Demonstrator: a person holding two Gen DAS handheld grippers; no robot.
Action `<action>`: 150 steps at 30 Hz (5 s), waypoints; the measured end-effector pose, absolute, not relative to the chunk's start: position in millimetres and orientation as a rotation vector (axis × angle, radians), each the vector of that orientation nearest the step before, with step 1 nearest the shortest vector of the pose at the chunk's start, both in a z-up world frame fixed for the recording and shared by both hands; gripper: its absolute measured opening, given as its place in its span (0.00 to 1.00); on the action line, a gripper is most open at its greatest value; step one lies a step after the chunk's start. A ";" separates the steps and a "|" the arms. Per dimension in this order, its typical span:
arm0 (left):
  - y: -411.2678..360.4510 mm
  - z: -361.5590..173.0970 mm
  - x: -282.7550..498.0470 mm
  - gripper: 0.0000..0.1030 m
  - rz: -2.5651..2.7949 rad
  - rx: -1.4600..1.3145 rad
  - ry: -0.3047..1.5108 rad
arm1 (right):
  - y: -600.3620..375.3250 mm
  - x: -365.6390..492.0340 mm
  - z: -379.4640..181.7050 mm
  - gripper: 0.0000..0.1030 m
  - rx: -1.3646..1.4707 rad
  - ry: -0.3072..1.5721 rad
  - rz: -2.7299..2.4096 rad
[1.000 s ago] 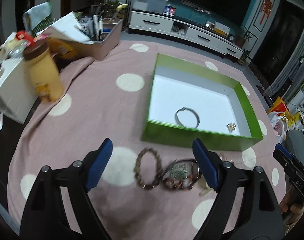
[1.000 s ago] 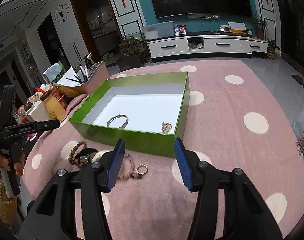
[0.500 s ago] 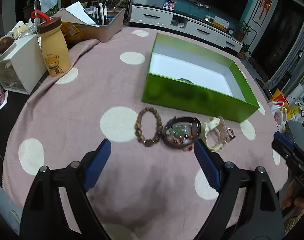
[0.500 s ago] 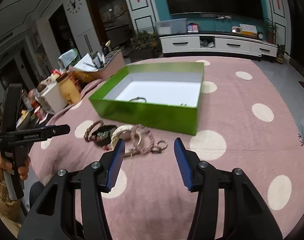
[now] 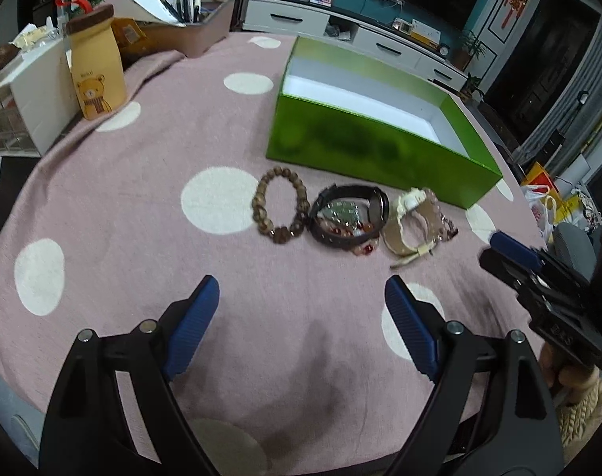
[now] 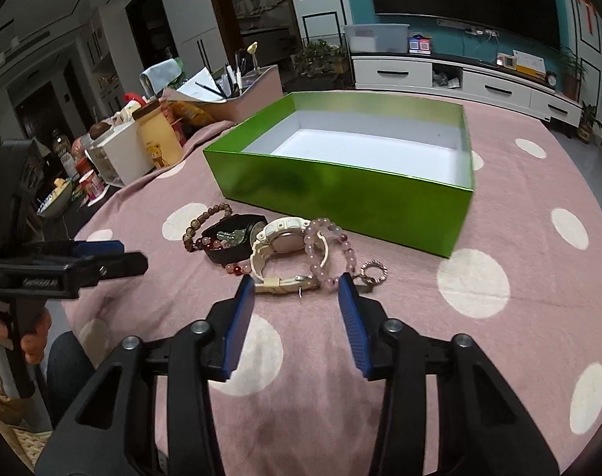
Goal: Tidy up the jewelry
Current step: 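Withdraw both grippers from the box back toward the jewelry row, then grasp the pink bead bracelet with the right gripper, then grasp the small silver ring with the left gripper, then carry the pink bracelet into the green box with the right gripper while the left carries the ring there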
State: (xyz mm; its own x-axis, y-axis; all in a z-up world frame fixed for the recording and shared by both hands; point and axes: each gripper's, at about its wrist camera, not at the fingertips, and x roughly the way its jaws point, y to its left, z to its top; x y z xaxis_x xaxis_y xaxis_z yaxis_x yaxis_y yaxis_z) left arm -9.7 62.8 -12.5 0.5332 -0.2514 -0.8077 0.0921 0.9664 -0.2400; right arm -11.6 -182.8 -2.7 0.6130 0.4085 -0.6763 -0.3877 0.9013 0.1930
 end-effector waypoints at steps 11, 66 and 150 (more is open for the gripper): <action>59.7 -14.0 2.3 0.84 -0.229 -0.202 0.984 | -159.7 21.4 -15.7 0.28 -0.089 0.798 0.448; -136.2 -41.3 68.0 0.36 -0.685 0.249 1.001 | -291.8 -27.9 15.6 0.07 0.297 0.647 0.319; 7.1 19.5 217.1 0.05 -0.260 -0.045 0.913 | -214.6 142.1 36.6 0.07 0.156 0.672 0.272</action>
